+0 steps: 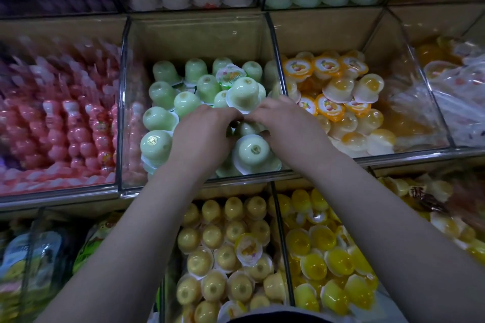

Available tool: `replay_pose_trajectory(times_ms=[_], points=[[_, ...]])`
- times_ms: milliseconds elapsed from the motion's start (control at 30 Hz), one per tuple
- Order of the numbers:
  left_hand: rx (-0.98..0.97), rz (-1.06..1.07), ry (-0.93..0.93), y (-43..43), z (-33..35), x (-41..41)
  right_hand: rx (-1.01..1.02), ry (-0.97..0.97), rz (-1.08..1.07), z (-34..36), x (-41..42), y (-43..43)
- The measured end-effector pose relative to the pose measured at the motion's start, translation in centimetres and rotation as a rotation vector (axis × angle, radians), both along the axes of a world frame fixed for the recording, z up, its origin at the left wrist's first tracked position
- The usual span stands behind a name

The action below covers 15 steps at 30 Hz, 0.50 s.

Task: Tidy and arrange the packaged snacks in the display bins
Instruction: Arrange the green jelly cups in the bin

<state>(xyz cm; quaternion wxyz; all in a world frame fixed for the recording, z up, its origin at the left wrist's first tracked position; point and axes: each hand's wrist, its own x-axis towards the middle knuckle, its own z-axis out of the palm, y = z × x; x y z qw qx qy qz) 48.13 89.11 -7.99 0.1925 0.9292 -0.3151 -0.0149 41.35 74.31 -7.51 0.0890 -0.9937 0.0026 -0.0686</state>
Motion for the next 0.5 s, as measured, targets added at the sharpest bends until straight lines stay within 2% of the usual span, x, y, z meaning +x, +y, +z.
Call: replay_pose_trajectory(times_ms=[167, 267, 500], points=[[-0.009, 0.007, -0.074, -0.14, -0.3, -0.3, -0.1, 0.069, 0.054, 0.7, 0.8, -0.28], [-0.039, -0.046, -0.113, 0.07, -0.42, -0.25, -0.079, 0.072, 0.056, 0.64, 0.69, -0.22], [0.037, -0.022, -0.082, -0.17, -0.06, -0.15, -0.107, 0.074, 0.04, 0.4, 0.92, 0.02]])
